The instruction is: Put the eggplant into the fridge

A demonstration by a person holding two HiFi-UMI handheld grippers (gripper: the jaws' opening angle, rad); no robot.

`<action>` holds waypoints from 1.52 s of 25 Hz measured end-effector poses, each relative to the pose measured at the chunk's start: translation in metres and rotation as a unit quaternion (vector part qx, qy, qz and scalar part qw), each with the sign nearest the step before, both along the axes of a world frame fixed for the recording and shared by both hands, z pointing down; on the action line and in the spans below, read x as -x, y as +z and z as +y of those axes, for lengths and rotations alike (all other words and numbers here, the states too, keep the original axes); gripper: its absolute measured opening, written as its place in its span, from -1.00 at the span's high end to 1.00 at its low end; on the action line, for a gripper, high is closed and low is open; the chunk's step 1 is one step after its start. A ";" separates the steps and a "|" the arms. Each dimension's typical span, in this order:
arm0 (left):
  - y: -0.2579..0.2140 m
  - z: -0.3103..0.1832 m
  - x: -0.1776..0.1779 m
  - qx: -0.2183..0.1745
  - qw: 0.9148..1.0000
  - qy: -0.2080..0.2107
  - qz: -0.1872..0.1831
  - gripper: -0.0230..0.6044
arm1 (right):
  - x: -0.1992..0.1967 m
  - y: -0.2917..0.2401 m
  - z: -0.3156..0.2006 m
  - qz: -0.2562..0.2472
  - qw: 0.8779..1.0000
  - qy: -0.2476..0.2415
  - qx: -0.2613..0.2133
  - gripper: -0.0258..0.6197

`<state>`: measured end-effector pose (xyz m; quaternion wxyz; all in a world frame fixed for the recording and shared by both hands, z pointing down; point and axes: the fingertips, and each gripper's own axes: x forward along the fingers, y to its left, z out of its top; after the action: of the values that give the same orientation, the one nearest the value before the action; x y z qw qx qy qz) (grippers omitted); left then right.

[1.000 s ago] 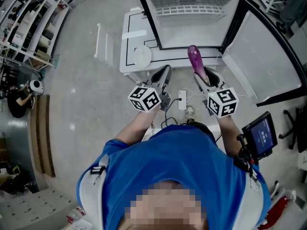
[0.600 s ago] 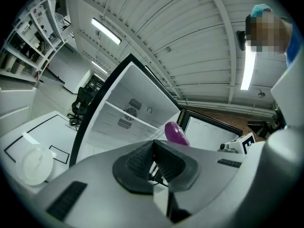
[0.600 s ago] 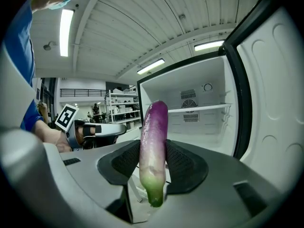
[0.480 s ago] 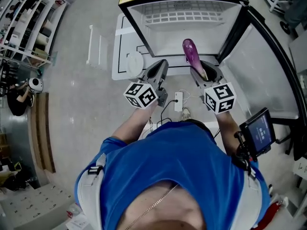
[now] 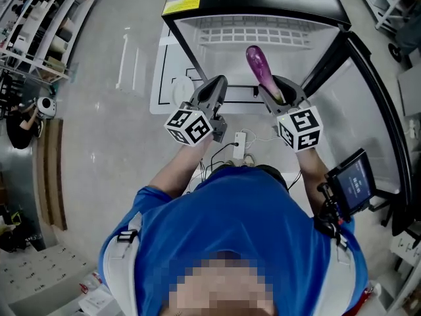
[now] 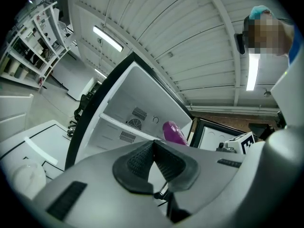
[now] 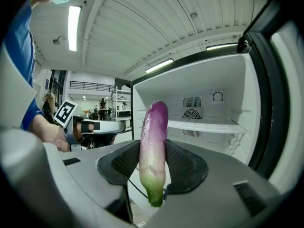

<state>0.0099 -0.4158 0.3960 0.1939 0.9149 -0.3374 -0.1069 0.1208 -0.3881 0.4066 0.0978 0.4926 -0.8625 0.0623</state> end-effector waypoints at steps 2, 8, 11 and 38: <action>-0.004 -0.005 0.001 -0.004 1.000 0.002 0.000 0.90 | 0.001 -0.006 -0.012 0.011 1.000 0.001 -0.004 0.38; -0.011 -0.018 0.016 -0.010 1.000 -0.002 0.001 0.90 | 0.008 -0.022 -0.043 0.060 0.998 -0.004 -0.017 0.38; -0.014 -0.022 0.020 -0.014 1.000 -0.001 0.003 0.90 | 0.009 -0.028 -0.055 0.090 0.996 -0.006 -0.023 0.38; -0.021 -0.034 0.056 -0.032 0.999 -0.020 0.009 0.90 | 0.005 -0.041 -0.161 0.453 0.882 -0.025 -0.131 0.39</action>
<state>-0.0457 -0.4496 0.3753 0.1652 0.9128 -0.3502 -0.1295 0.1160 -0.5490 0.3658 0.4138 0.4540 -0.7366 -0.2830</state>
